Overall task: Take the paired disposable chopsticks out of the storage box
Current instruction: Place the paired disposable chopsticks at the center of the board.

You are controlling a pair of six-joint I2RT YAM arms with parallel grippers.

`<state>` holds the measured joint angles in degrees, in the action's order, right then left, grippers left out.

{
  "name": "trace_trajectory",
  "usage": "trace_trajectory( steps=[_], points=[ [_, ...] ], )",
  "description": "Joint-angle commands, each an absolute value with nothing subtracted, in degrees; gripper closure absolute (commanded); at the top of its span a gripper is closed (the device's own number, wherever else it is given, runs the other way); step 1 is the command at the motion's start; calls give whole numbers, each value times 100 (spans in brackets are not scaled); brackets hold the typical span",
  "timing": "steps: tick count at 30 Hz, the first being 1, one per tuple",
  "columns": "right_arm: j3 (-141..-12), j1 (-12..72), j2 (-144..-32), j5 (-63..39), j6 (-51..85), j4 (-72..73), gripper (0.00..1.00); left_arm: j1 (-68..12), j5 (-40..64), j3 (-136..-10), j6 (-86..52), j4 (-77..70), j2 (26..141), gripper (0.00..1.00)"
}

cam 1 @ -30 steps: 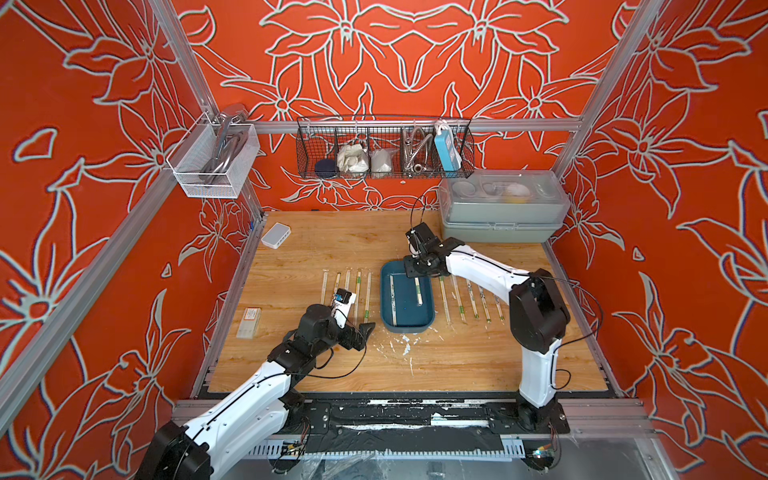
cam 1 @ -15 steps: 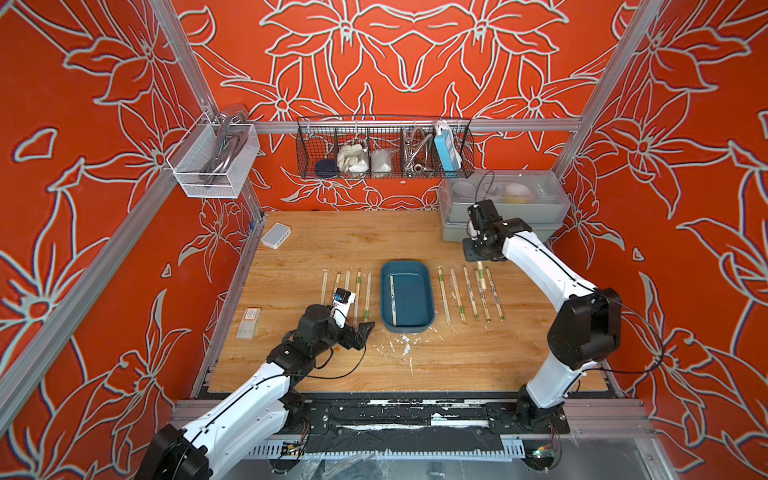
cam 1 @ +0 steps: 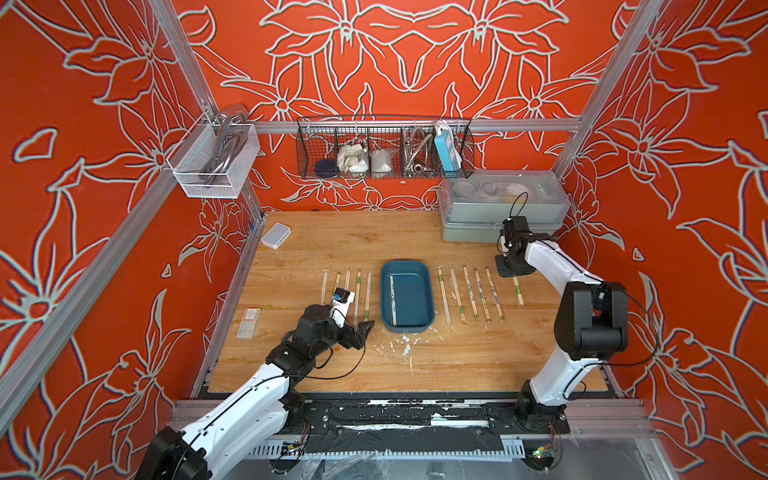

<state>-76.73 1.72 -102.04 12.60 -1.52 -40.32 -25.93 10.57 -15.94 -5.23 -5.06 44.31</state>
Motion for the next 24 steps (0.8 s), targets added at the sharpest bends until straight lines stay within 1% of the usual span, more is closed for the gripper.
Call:
trace_trajectory(
  steps=[1,5,9,15,24],
  points=[
    [-7525,96,-10520,1063,-493,-3907,99,-2627,1060,-1640,-492,-624,4390,0],
    [-7481,0,-10698,743,-614,-3686,99,-2621,1081,-1644,-483,-648,4429,0],
    [-7505,-16,-10904,660,-701,-3587,99,-2621,1087,-1652,-483,-645,4456,0],
    [-7654,-60,-11197,834,-623,-3620,99,-2628,1081,-1652,-492,-659,4482,0],
    [-7760,-113,-11596,833,-493,-3606,99,-2623,1058,-1696,-501,-650,4581,0]
  ],
)
